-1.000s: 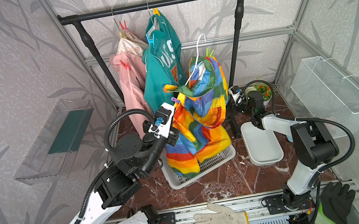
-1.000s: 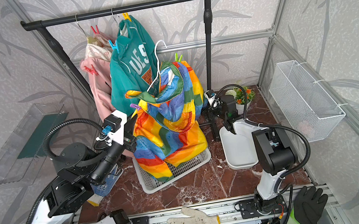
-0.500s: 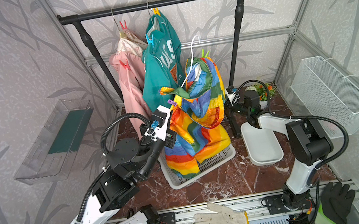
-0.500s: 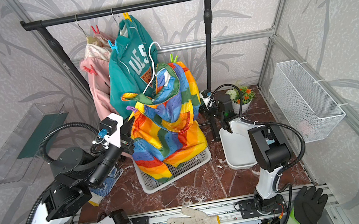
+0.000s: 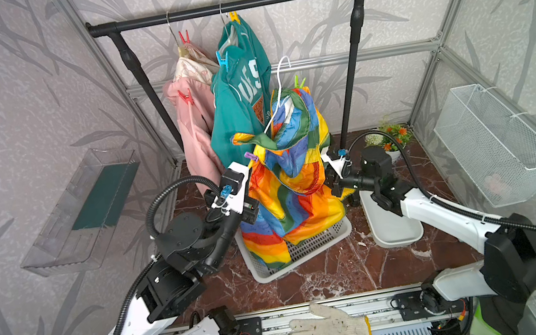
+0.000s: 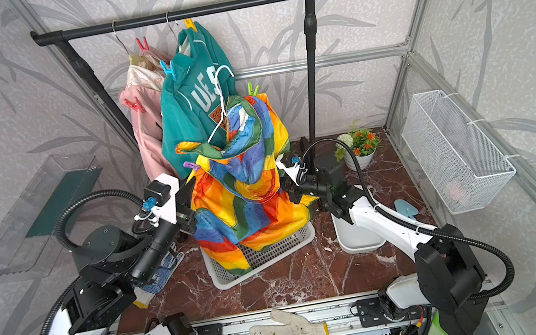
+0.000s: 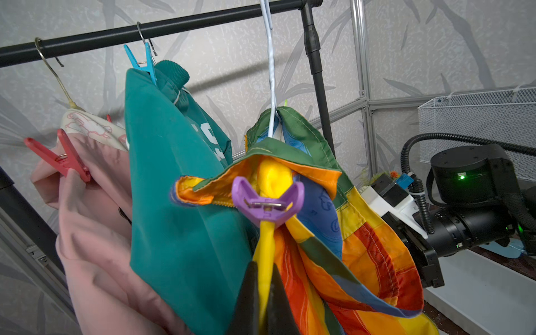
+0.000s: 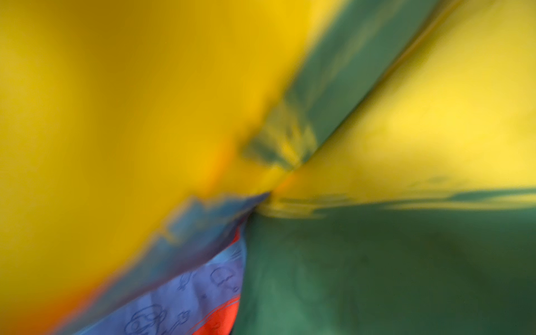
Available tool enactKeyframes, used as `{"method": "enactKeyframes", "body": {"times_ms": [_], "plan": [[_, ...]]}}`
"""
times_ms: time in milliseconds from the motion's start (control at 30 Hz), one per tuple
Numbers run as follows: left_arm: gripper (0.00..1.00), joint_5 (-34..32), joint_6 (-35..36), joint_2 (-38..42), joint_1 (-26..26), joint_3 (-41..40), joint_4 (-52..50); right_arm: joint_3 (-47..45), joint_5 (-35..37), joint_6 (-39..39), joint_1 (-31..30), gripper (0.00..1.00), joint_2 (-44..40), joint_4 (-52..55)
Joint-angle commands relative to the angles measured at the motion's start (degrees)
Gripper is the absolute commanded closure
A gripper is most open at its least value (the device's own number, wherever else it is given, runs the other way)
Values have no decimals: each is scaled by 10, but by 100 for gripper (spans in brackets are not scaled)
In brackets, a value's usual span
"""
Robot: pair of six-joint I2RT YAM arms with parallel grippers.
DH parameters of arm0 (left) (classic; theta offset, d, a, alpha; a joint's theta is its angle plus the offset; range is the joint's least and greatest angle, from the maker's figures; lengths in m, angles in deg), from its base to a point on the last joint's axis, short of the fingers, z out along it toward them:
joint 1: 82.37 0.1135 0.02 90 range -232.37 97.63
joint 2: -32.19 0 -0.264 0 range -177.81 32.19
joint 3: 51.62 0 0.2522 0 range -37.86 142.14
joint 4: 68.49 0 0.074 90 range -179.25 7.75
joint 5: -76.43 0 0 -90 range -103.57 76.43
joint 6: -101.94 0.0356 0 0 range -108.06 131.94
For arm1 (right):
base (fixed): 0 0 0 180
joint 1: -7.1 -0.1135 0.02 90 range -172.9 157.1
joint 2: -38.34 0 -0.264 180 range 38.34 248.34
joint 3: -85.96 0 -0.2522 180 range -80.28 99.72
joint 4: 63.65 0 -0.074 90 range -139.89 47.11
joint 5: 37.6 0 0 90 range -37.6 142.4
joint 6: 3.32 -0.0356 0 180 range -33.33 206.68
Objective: Remove the clothespins securing jackets to the hanger
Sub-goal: Adjust the jacket in the basket.
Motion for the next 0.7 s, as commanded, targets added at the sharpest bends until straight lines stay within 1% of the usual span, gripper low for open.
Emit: {"method": "enactKeyframes", "body": {"times_ms": [0, 133, 233, 400, 567, 667], "plan": [[100, 31, -7, 26, 3, 25, 28, -15, 7, -17, -32, 93, -2, 18], [100, 9, -7, 28, 3, 15, 13, -37, 17, -50, -62, 93, 9, -26], [100, 3, -7, 35, 3, 5, 15, -26, 12, -72, -94, 94, 28, -41], [100, -7, 0, 63, 3, -11, 27, -13, 34, -92, -157, 94, 50, -69], [100, -11, -8, 86, 3, -20, 14, -23, 85, -107, -183, 94, 63, -66], [100, -31, -11, 85, 3, -43, 7, -44, 151, -117, -184, 94, 80, -67]]}}
